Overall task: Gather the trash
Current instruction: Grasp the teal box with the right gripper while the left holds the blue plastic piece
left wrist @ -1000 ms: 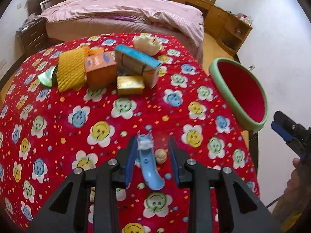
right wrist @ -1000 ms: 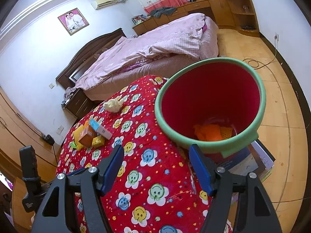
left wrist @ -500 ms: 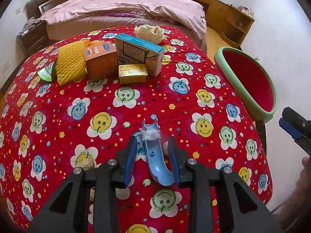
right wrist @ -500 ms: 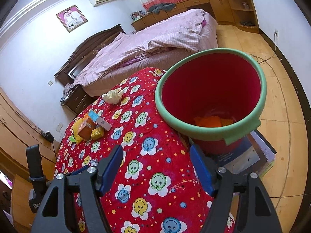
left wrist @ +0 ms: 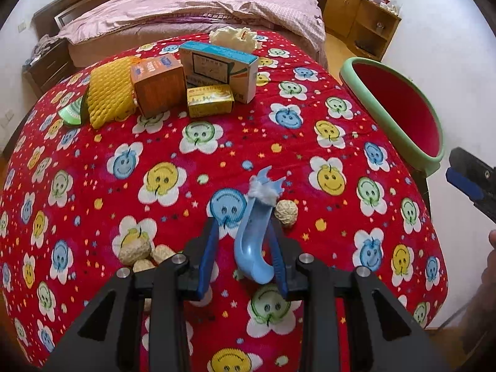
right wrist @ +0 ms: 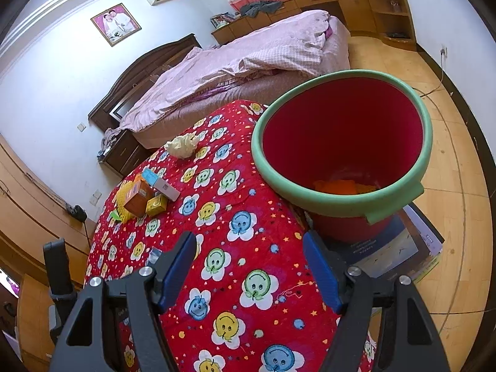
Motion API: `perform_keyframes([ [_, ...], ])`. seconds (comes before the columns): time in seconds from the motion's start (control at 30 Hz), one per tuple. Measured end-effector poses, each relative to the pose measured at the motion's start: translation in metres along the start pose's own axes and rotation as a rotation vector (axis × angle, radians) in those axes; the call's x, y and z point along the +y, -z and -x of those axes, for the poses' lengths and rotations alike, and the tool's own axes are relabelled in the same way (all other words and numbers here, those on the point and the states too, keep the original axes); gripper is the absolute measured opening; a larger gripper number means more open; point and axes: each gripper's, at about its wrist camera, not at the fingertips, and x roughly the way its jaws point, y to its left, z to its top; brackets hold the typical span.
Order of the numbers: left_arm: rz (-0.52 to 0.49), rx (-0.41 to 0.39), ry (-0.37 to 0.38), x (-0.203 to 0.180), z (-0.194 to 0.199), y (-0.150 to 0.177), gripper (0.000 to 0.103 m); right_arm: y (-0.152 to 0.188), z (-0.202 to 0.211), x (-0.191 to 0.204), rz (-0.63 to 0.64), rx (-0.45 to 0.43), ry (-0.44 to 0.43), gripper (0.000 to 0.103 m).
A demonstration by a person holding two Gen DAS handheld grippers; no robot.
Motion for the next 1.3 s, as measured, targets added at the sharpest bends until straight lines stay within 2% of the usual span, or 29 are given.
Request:
perform_keyframes([
  [0.1, -0.016, -0.008, -0.001, -0.001, -0.004, -0.005, 0.03, 0.0, -0.002, 0.002, 0.003, 0.007, 0.0, 0.074],
  [0.17, -0.032, -0.018, -0.006, -0.003, -0.006, -0.008, 0.019, 0.001, -0.003, 0.003, 0.005, 0.01, 0.001, 0.074],
  [0.2, -0.036, -0.024, -0.002, -0.004, -0.007, -0.009, 0.017, 0.001, -0.004, 0.004, 0.007, 0.012, 0.0, 0.074],
  [0.4, 0.022, -0.044, 0.061, 0.007, -0.005, -0.015, 0.017, -0.001, -0.011, 0.017, 0.044, 0.026, 0.0, 0.074],
  [0.57, 0.075, -0.08, 0.073, 0.023, 0.004, -0.025, 0.017, -0.007, -0.023, 0.03, 0.074, 0.037, -0.001, 0.074],
  [1.03, 0.2, -0.196, 0.038, 0.086, 0.023, -0.066, 0.017, -0.03, -0.08, 0.098, 0.219, 0.066, -0.04, 0.074],
  [1.3, 0.254, -0.216, 0.021, 0.113, 0.013, -0.082, 0.017, -0.046, -0.125, 0.133, 0.308, 0.077, -0.082, 0.074],
])
